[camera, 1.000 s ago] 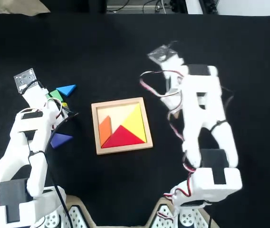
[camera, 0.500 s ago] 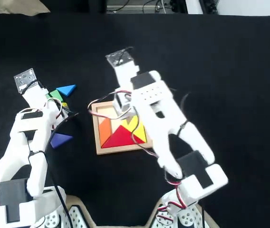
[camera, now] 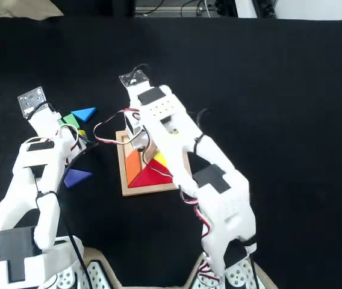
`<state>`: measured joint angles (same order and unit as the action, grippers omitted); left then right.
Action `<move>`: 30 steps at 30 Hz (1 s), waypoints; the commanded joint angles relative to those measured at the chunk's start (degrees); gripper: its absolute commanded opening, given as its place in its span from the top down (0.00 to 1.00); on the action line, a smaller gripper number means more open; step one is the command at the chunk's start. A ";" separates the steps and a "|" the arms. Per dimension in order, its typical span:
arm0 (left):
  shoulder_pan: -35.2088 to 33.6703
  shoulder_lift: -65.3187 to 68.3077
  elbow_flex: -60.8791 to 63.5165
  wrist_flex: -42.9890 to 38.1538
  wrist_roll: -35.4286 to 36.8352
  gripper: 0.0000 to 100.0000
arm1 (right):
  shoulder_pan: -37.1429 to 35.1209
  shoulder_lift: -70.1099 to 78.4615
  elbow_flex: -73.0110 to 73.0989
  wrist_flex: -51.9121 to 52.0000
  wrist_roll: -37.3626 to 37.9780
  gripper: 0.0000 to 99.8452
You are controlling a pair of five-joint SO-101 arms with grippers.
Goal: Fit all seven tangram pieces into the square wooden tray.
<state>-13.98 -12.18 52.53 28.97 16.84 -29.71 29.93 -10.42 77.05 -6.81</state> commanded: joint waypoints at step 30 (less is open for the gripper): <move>0.57 -1.67 -0.31 -1.14 -0.26 0.78 | -4.22 -0.57 0.13 1.58 -2.99 0.91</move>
<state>-13.98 -12.18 52.53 28.97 16.84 -33.76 30.11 -9.80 78.46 -9.45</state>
